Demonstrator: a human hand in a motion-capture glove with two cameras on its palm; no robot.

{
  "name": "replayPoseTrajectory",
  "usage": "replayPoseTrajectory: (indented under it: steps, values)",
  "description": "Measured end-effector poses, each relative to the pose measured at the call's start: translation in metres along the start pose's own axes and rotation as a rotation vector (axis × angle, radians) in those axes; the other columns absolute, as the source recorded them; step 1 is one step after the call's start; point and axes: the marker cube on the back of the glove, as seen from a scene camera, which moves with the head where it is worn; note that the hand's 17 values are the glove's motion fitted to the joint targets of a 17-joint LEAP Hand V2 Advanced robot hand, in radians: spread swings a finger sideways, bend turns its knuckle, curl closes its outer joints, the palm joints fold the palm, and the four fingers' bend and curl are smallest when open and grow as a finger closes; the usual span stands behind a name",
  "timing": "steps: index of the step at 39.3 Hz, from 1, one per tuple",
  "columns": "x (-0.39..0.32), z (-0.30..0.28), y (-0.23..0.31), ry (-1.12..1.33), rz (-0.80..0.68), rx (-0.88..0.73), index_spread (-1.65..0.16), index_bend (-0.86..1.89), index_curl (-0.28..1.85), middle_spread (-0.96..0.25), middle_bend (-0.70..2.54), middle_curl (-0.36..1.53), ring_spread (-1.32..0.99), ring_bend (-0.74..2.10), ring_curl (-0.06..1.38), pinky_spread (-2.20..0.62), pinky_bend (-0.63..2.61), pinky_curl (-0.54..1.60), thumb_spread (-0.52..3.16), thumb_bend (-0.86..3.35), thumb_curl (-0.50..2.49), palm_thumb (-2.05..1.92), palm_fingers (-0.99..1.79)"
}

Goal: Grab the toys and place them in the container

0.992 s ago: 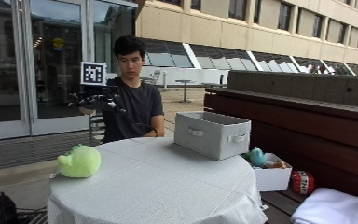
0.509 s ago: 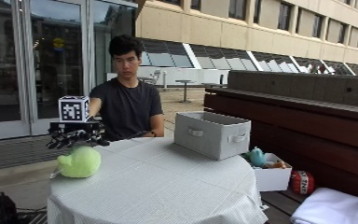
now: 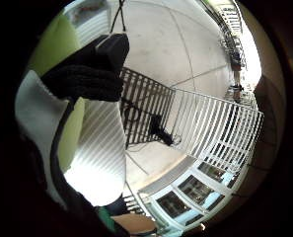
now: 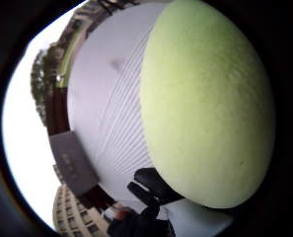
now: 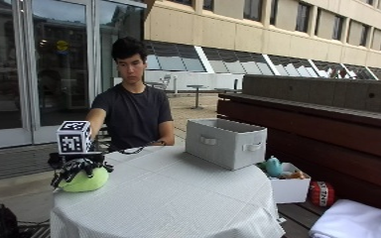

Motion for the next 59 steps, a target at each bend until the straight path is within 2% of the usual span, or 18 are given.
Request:
replayPoseTrajectory:
  steps: [3,6,9,11,17,19,24,27,28,32,38,42,49,52,56,59]
  values:
    - [-0.003,0.003,0.007,0.033,0.063,-0.128,-0.32,0.12,0.12,-0.08,0.11,0.33,-0.01,0.22,0.29,-0.04,1.28,0.39,0.99,0.10,0.33,0.26,-0.08]
    - [-0.004,0.003,0.009,0.056,0.073,-0.152,-0.33,0.11,0.13,-0.09,0.11,0.32,-0.03,0.33,0.32,-0.11,1.28,0.39,1.02,0.14,0.34,0.35,-0.05]
    - [-0.006,0.003,0.009,0.074,0.084,-0.151,-0.33,0.04,0.10,-0.12,0.10,0.29,-0.13,0.57,0.36,-0.22,1.33,0.39,1.04,0.17,0.35,0.42,0.09]
    - [-0.007,0.002,0.010,0.077,0.092,-0.142,-0.34,0.03,0.09,-0.16,0.16,0.30,-0.24,0.72,0.41,-0.29,1.32,0.38,1.08,0.21,0.37,0.50,0.22]
    - [-0.006,-0.003,0.010,0.034,0.117,-0.096,-0.36,0.13,0.08,-0.30,0.44,0.39,-0.43,0.89,0.45,-0.42,1.19,0.33,1.09,0.29,0.43,0.66,0.63]
    - [-0.005,-0.005,0.012,0.011,0.123,-0.081,-0.36,0.13,0.08,-0.33,0.46,0.40,-0.46,0.89,0.45,-0.44,1.17,0.32,1.07,0.30,0.45,0.69,0.63]
    - [-0.004,-0.006,0.016,-0.014,0.138,-0.045,-0.37,0.15,0.09,-0.37,0.63,0.47,-0.47,1.07,0.50,-0.51,1.04,0.29,0.85,0.37,0.54,0.87,1.06]
    - [-0.007,-0.006,0.016,-0.001,0.155,-0.009,-0.37,0.17,0.10,-0.38,0.72,0.51,-0.44,1.14,0.52,-0.53,0.95,0.28,0.86,0.46,0.58,0.98,1.22]
    - [-0.008,-0.007,0.015,0.010,0.159,0.010,-0.36,0.16,0.10,-0.38,0.72,0.51,-0.44,1.15,0.53,-0.54,0.95,0.29,0.83,0.45,0.58,0.98,1.18]
    - [-0.014,-0.011,0.018,0.090,0.153,0.113,-0.35,0.29,0.15,-0.37,0.88,0.56,-0.41,1.16,0.54,-0.55,0.81,0.26,0.95,0.59,0.62,1.07,1.35]
    - [-0.020,-0.022,0.019,0.112,0.142,0.149,-0.32,0.54,0.25,-0.35,0.97,0.59,-0.40,1.13,0.52,-0.55,0.72,0.26,1.03,0.69,0.67,1.10,1.39]
    - [-0.022,-0.032,0.016,0.024,0.155,0.101,-0.29,0.68,0.31,-0.34,0.99,0.59,-0.41,1.11,0.51,-0.54,0.71,0.27,0.81,0.61,0.71,1.03,1.36]
    - [-0.030,-0.071,0.022,-0.059,0.013,0.156,-0.26,0.76,0.37,-0.34,0.96,0.59,-0.41,1.13,0.51,-0.50,0.76,0.32,0.42,0.42,0.74,0.85,1.26]
    - [-0.043,-0.104,0.036,-0.077,0.031,0.119,-0.27,0.72,0.37,-0.36,0.87,0.57,-0.41,1.14,0.51,-0.49,0.87,0.36,0.41,0.30,0.73,0.71,1.15]
    - [-0.059,-0.142,0.041,-0.082,-0.065,0.192,-0.28,0.69,0.39,-0.37,0.84,0.57,-0.41,1.15,0.51,-0.48,0.92,0.39,0.36,0.26,0.75,0.69,1.13]
    - [-0.073,-0.169,0.051,-0.087,-0.104,0.182,-0.29,0.65,0.39,-0.38,0.82,0.57,-0.41,1.17,0.52,-0.48,0.94,0.40,0.35,0.24,0.76,0.67,1.11]
